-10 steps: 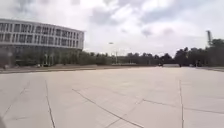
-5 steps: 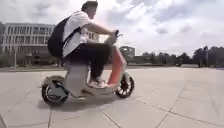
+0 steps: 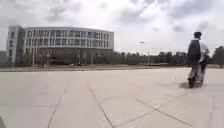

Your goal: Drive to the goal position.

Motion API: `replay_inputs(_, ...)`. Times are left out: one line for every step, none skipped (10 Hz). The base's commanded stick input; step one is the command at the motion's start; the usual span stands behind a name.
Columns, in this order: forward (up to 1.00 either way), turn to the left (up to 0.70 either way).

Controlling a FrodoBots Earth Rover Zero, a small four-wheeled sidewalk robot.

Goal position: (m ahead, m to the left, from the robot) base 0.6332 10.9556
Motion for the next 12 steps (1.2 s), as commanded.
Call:
replay_inputs(1.00, 0.40)
replay_inputs(1.00, 0.40)
replay_inputs(0.68, 0.02)
replay_inputs(0.29, 0.00)
replay_inputs(0.17, 0.00)
replay_inputs(0.12, 0.00)
replay_inputs(0.07, 0.00)
replay_inputs(0.24, 0.01)
replay_inputs(0.56, 0.05)
replay_inputs(0.93, 0.24)
replay_inputs(1.00, 0.40)
replay_inputs(1.00, 0.40)
